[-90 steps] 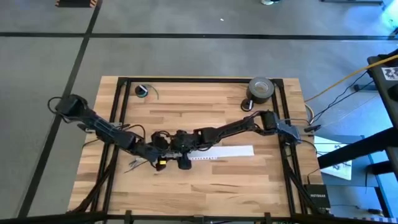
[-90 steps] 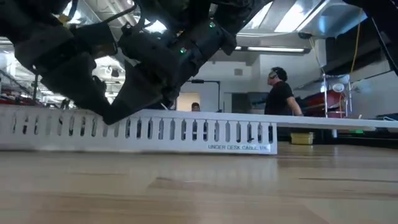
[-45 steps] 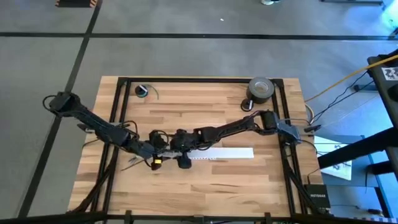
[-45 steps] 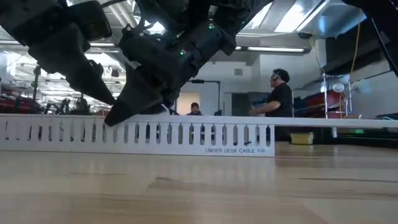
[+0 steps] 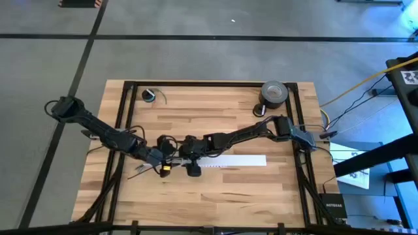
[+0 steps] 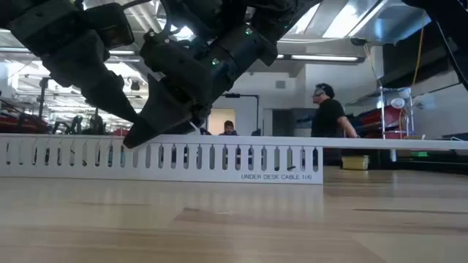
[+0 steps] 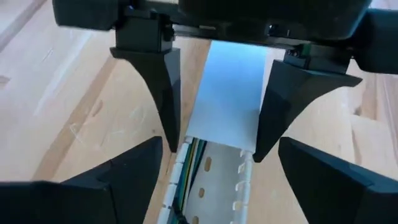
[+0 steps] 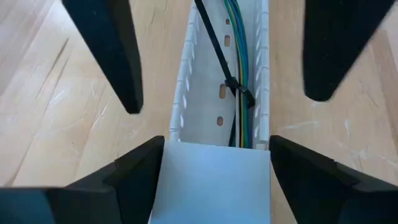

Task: Ziptie cables
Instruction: Close the white cable duct

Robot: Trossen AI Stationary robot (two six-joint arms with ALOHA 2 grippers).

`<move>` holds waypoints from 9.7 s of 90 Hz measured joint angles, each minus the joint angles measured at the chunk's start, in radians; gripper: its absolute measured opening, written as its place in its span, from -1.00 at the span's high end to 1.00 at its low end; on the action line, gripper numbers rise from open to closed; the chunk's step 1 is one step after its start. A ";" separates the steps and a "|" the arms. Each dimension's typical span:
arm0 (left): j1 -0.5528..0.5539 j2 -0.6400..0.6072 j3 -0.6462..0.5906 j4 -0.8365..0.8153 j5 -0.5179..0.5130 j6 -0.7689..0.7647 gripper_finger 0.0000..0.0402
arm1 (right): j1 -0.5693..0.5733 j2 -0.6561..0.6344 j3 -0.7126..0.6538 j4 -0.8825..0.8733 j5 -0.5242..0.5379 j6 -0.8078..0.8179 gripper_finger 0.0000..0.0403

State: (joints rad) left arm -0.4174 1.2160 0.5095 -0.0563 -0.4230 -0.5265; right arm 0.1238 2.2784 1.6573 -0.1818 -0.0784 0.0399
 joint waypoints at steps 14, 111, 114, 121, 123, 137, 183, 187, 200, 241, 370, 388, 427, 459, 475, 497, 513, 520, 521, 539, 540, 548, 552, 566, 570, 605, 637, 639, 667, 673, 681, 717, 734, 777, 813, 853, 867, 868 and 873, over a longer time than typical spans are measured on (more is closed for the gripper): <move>0.007 0.000 0.000 0.000 0.001 -0.021 -0.52 | 0.000 0.000 0.000 0.000 0.000 -0.001 -0.37; 0.039 0.002 -0.001 0.028 0.098 -0.048 -0.89 | -0.002 0.000 0.000 -0.001 0.014 -0.041 -0.37; 0.042 0.002 -0.001 0.034 0.098 -0.045 -0.89 | -0.002 0.000 0.000 0.001 0.014 -0.043 -0.37; 0.049 0.002 -0.001 0.038 0.095 -0.051 -0.89 | -0.002 0.000 0.000 0.001 0.013 -0.044 -0.37; 0.052 0.002 -0.001 0.037 0.095 -0.061 -0.89 | -0.002 0.000 0.000 0.000 0.013 -0.045 -0.37; 0.044 0.005 -0.001 0.004 0.118 -0.121 -0.89 | -0.002 0.000 0.000 -0.014 0.012 -0.053 -0.37; -0.104 0.049 -0.011 -0.063 0.003 -0.138 -0.89 | -0.006 -0.002 0.000 -0.176 -0.036 -0.173 -0.37; -0.096 0.068 -0.011 -0.052 -0.002 -0.092 -0.89 | -0.006 -0.002 0.000 -0.176 -0.035 -0.172 -0.37; -0.064 0.122 -0.013 0.046 -0.006 0.008 -0.89 | -0.007 -0.002 0.000 -0.175 -0.035 -0.171 -0.37; 0.004 0.122 -0.009 0.063 0.013 0.075 -0.89 | -0.006 -0.002 0.000 -0.160 -0.038 -0.174 -0.37; 0.005 0.232 -0.031 0.221 0.041 0.042 0.03 | -0.011 -0.037 0.000 -0.180 -0.016 -0.104 -0.39; 0.000 0.232 -0.030 0.210 0.039 0.035 0.03 | -0.027 -0.100 0.001 -0.277 -0.056 -0.104 -0.54; -0.001 0.231 -0.030 0.204 0.041 0.026 0.03 | -0.033 -0.123 -0.021 -0.498 -0.077 -0.111 -0.60; -0.001 0.231 -0.031 0.204 0.040 0.018 0.03 | -0.032 -0.117 -0.022 -0.468 -0.074 -0.133 -0.04; -0.002 0.231 -0.032 0.196 0.041 0.014 0.03 | -0.033 -0.114 -0.024 -0.403 -0.111 -0.124 -0.04; -0.003 0.231 -0.033 0.193 0.051 0.018 0.03 | -0.032 -0.110 -0.027 -0.335 -0.116 -0.099 -0.11; -0.004 0.230 -0.033 0.188 0.057 0.019 0.03 | -0.031 -0.086 -0.027 -0.300 -0.124 -0.070 -0.08; -0.011 0.230 -0.034 0.188 0.054 0.017 0.03 | -0.031 -0.083 -0.026 -0.297 -0.123 -0.067 -0.07; -0.012 0.230 -0.034 0.188 0.053 0.016 0.03 | -0.031 -0.081 -0.026 -0.296 -0.122 -0.067 -0.07; -0.024 0.231 -0.034 0.184 0.045 -0.016 0.03 | -0.031 -0.074 -0.024 -0.284 -0.117 -0.048 -0.11; -0.024 0.231 -0.034 0.183 0.045 -0.021 0.03 | -0.031 -0.074 -0.024 -0.284 -0.116 -0.048 -0.11; -0.024 0.231 -0.033 0.173 0.055 -0.063 -0.02 | -0.031 -0.073 -0.023 -0.278 -0.116 -0.048 -0.10; -0.024 0.231 -0.032 0.161 0.066 -0.086 -0.07 | -0.031 -0.073 -0.023 -0.272 -0.114 -0.049 -0.09; -0.021 0.229 -0.031 0.127 0.099 -0.129 -0.35 | -0.031 -0.064 -0.017 -0.196 -0.096 -0.036 -0.09; -0.020 0.215 -0.030 0.114 0.125 -0.106 -0.42 | -0.032 -0.063 -0.018 -0.205 -0.090 -0.036 -0.09; -0.064 0.082 0.080 -0.260 0.167 -0.140 -0.51 | -0.032 -0.066 -0.019 -0.196 -0.096 -0.044 -0.09; -0.146 0.052 0.059 -0.295 0.093 -0.251 -0.51 | -0.032 -0.067 -0.021 -0.212 -0.096 -0.045 -0.09; -0.151 0.053 0.054 -0.282 0.076 -0.250 -0.51 | -0.032 -0.067 -0.021 -0.213 -0.096 -0.045 -0.09; -0.169 0.072 -0.028 -0.111 -0.071 -0.249 -0.51 | -0.034 -0.069 -0.022 -0.212 -0.085 -0.048 -0.09; -0.168 0.074 -0.040 -0.071 -0.102 -0.224 -0.51 | -0.034 -0.069 -0.022 -0.211 -0.087 -0.049 -0.09; -0.162 0.074 -0.057 -0.024 -0.116 -0.199 -0.51 | -0.034 -0.069 -0.022 -0.210 -0.083 -0.049 -0.09; -0.176 0.074 -0.076 -0.014 -0.116 -0.219 -0.16 | -0.033 -0.069 -0.023 -0.203 -0.086 -0.052 -0.09; -0.177 0.074 -0.076 -0.014 -0.115 -0.206 -0.04 | -0.032 -0.065 -0.026 -0.170 -0.089 -0.044 -0.09; -0.193 0.073 -0.076 -0.024 -0.096 -0.199 -0.03 | -0.032 -0.024 -0.026 -0.025 -0.137 -0.018 -0.09; -0.185 0.070 -0.070 -0.031 -0.075 -0.256 -0.04 | -0.032 -0.023 -0.021 -0.055 -0.139 -0.020 -0.10; -0.158 0.048 0.005 -0.183 -0.043 -0.323 -0.41 | -0.033 -0.024 -0.019 -0.061 -0.107 -0.016 -0.10; -0.153 0.044 0.064 -0.273 0.044 -0.309 -0.54 | -0.032 -0.024 -0.019 -0.065 -0.117 -0.022 -0.10; -0.153 0.044 0.071 -0.285 0.049 -0.310 -0.54 | -0.032 -0.024 -0.019 -0.065 -0.117 -0.022 -0.10; -0.159 0.043 0.105 -0.345 0.069 -0.313 -0.55 | -0.032 -0.024 -0.019 -0.066 -0.119 -0.027 -0.10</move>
State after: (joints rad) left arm -0.5762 1.2594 0.6145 -0.4014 -0.3538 -0.8400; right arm 0.0921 2.2547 1.6382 -0.2480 -0.1972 0.0130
